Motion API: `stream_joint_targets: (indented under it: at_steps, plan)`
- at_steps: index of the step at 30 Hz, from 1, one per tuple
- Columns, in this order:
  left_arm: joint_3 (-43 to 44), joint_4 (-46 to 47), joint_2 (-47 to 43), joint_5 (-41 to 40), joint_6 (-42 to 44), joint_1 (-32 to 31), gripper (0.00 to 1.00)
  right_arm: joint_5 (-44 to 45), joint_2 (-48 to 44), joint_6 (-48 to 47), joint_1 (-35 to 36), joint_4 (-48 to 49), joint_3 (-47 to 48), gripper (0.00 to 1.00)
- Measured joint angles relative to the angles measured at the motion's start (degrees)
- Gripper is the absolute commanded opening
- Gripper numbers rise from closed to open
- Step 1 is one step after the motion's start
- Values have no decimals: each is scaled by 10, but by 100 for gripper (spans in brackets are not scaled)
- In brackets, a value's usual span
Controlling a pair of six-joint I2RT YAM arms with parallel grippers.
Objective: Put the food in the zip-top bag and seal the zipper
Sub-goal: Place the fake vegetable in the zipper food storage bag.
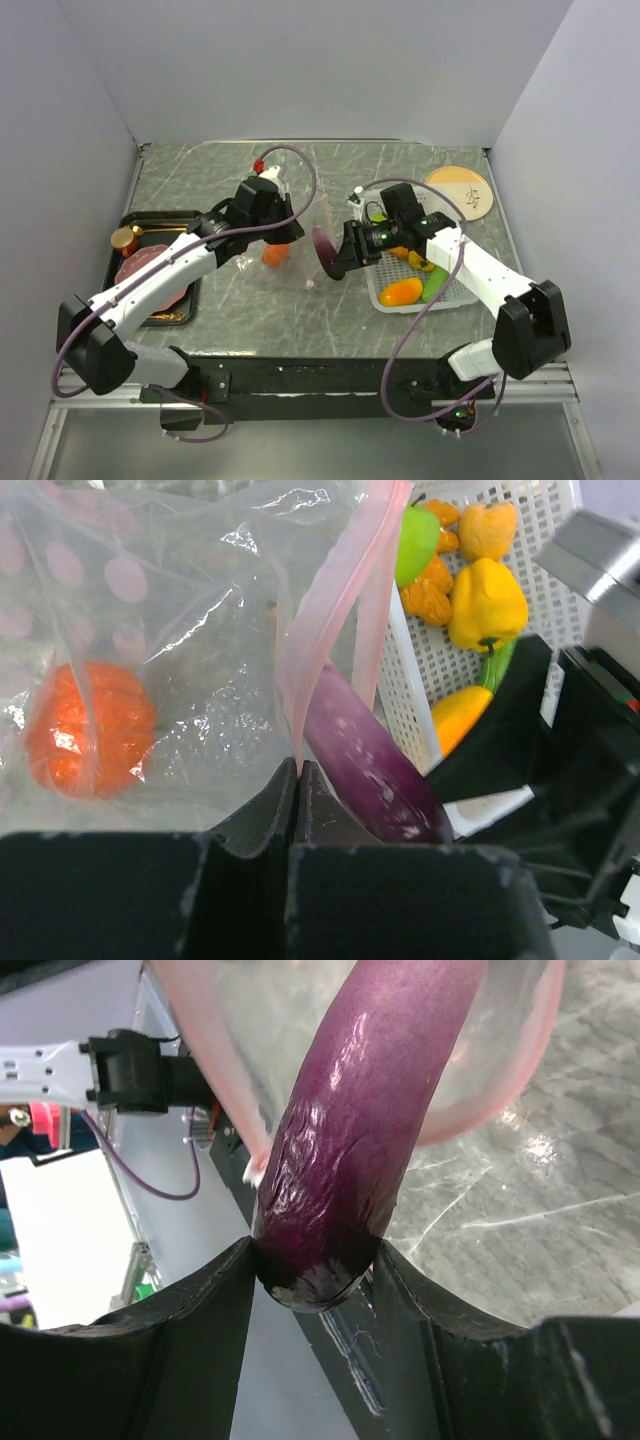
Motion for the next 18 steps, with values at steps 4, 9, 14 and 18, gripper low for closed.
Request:
stream_joint_targets:
  at_steps: [4,9,14,18]
  plan:
    - [-10,3,0,10,-4,-2,1,11,31,8,0,-4,31,11]
    - [-13,2,2,14,-4,-13,1,19,40,34,0,19,54,11]
    - [-13,3,2,14,-4,-17,1,34,61,72,0,41,63,14]
    - [-13,3,2,16,-4,-17,1,56,73,124,3,83,51,16]
